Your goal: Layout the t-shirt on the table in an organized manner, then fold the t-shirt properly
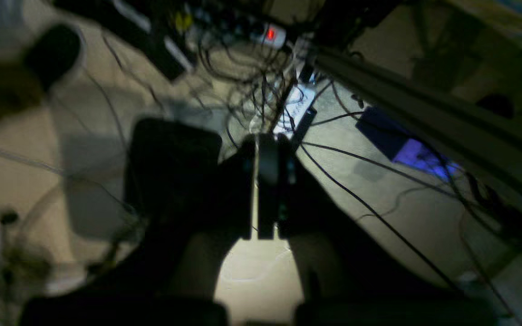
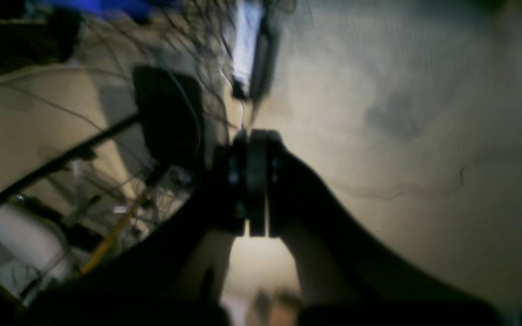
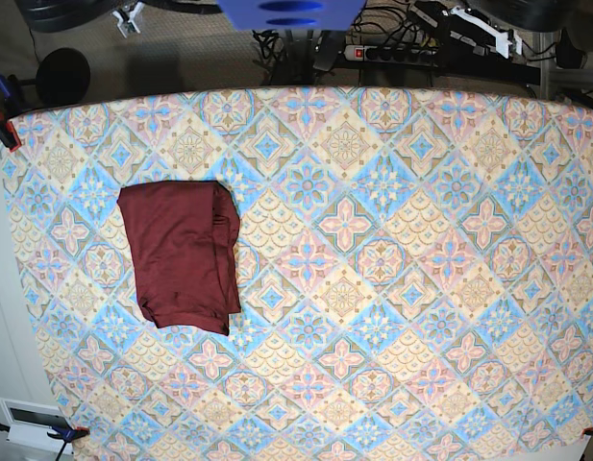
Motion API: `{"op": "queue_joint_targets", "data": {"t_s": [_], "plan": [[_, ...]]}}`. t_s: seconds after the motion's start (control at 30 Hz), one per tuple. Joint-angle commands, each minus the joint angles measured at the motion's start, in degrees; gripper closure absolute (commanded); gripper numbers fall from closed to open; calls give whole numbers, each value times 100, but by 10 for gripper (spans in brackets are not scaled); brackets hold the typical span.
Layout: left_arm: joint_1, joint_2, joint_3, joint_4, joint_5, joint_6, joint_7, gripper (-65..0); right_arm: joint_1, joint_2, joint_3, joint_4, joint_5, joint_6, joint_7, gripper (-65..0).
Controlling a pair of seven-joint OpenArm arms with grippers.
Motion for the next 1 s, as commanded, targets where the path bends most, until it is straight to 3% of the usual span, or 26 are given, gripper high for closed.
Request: {"op": "queue_joint_targets", "data": {"t_s": [0.0,0.2,0.43,0.7,0.97], "plan": [[-49,-58,-15,-115,9,-26,-19,-2,155,41,-101,-139,32,58,99,0],[-717,126,3,-1487,352,-35,-133,-2,1201,208,-268,-1818,-12,58,494,0],[-1034,170,1163,-2709,660,-17,-1707,-2,2063,524,-1323,-3761,-21,58,1874,0],[-1746,188,2385,-4704,1187,-17,-3597,-2,2678,489,-2088,-5141,-21,36,2947,0],[-2985,179,3748,-7210,1714,-17,-5478,-2,3056,340,-2114,-5642,-12,-1036,3026,0]]}}
